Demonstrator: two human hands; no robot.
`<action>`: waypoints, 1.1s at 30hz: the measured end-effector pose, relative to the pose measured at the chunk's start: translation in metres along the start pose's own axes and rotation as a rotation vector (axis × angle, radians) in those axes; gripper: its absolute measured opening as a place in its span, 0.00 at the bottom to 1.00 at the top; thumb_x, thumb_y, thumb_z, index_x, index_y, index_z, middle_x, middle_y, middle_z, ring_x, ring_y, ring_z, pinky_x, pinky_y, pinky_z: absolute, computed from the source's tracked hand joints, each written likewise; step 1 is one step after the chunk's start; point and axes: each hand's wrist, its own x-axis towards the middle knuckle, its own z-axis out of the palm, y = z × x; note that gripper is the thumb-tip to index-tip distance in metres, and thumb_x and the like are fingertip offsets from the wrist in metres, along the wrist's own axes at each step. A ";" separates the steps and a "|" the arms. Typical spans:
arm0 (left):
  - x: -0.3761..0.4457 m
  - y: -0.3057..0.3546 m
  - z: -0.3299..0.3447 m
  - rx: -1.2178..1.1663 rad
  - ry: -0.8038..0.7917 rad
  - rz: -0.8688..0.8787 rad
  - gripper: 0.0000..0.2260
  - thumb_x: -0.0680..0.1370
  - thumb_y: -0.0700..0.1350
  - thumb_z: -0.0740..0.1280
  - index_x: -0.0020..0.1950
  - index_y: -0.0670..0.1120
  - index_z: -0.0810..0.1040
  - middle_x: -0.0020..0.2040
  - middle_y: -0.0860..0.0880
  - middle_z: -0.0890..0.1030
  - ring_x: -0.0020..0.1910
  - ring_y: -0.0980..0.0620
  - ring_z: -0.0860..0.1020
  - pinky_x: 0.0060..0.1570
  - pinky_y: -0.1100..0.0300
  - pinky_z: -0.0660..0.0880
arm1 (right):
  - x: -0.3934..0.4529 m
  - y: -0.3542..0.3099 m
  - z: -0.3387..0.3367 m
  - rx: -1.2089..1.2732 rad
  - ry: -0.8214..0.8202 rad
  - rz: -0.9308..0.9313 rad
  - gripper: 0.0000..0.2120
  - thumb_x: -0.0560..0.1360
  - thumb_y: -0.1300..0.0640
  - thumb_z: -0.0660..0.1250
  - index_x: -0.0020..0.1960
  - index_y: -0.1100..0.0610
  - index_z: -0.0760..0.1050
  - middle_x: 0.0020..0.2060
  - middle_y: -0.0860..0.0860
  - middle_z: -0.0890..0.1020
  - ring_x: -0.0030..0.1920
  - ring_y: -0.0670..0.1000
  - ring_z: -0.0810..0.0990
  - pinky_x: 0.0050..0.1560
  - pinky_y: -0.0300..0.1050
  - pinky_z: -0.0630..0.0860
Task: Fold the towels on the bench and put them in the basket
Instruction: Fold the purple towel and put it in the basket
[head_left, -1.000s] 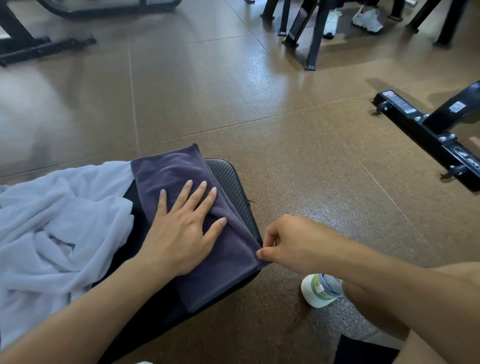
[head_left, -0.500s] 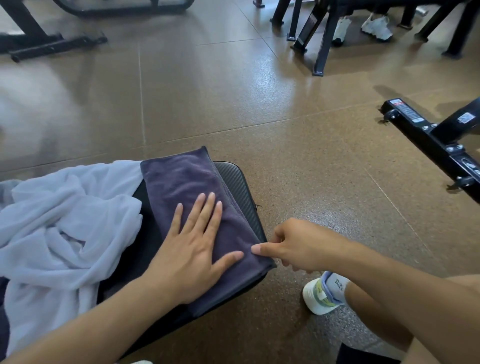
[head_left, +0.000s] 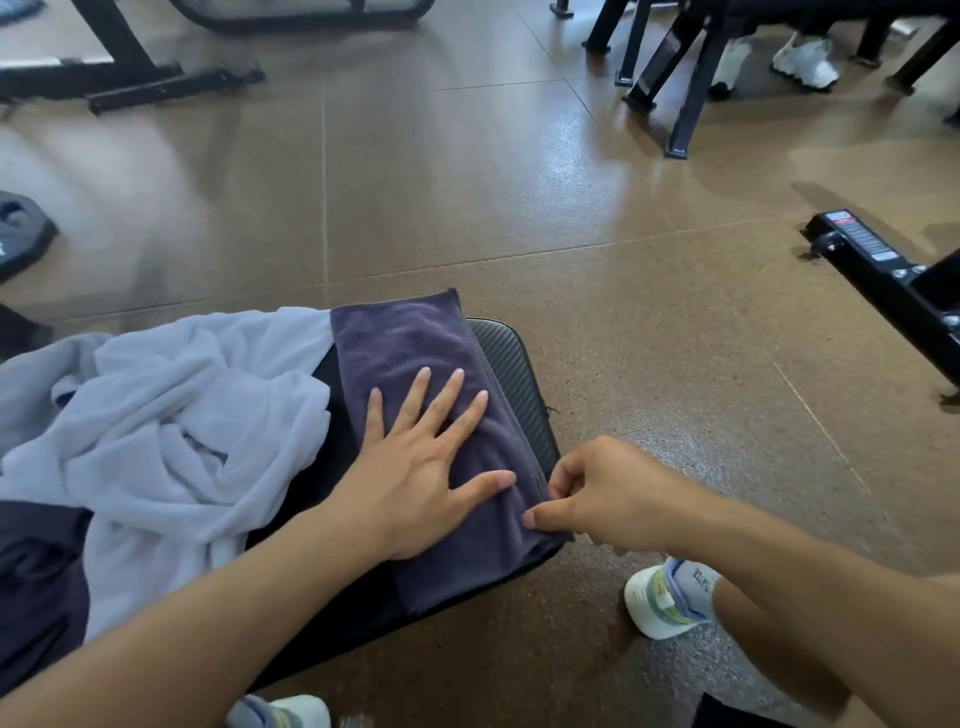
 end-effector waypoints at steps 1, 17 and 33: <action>-0.001 0.001 -0.001 -0.029 0.039 0.013 0.40 0.74 0.76 0.44 0.81 0.61 0.36 0.81 0.56 0.31 0.78 0.51 0.28 0.77 0.35 0.37 | -0.002 -0.002 -0.002 0.087 -0.025 0.007 0.15 0.70 0.44 0.77 0.36 0.54 0.78 0.29 0.49 0.79 0.31 0.49 0.77 0.31 0.44 0.74; -0.035 0.023 -0.011 0.055 -0.234 0.266 0.49 0.74 0.62 0.63 0.81 0.52 0.33 0.80 0.54 0.28 0.75 0.55 0.22 0.76 0.41 0.30 | -0.023 -0.002 -0.034 0.416 -0.230 -0.210 0.12 0.76 0.59 0.73 0.59 0.50 0.81 0.48 0.53 0.87 0.41 0.54 0.84 0.31 0.47 0.77; -0.042 0.004 -0.076 -0.788 -0.286 -0.089 0.06 0.70 0.45 0.68 0.46 0.50 0.79 0.39 0.53 0.84 0.39 0.55 0.80 0.45 0.50 0.78 | 0.010 -0.011 -0.022 0.498 0.057 -0.536 0.13 0.74 0.50 0.69 0.48 0.60 0.75 0.40 0.49 0.84 0.43 0.47 0.81 0.46 0.43 0.77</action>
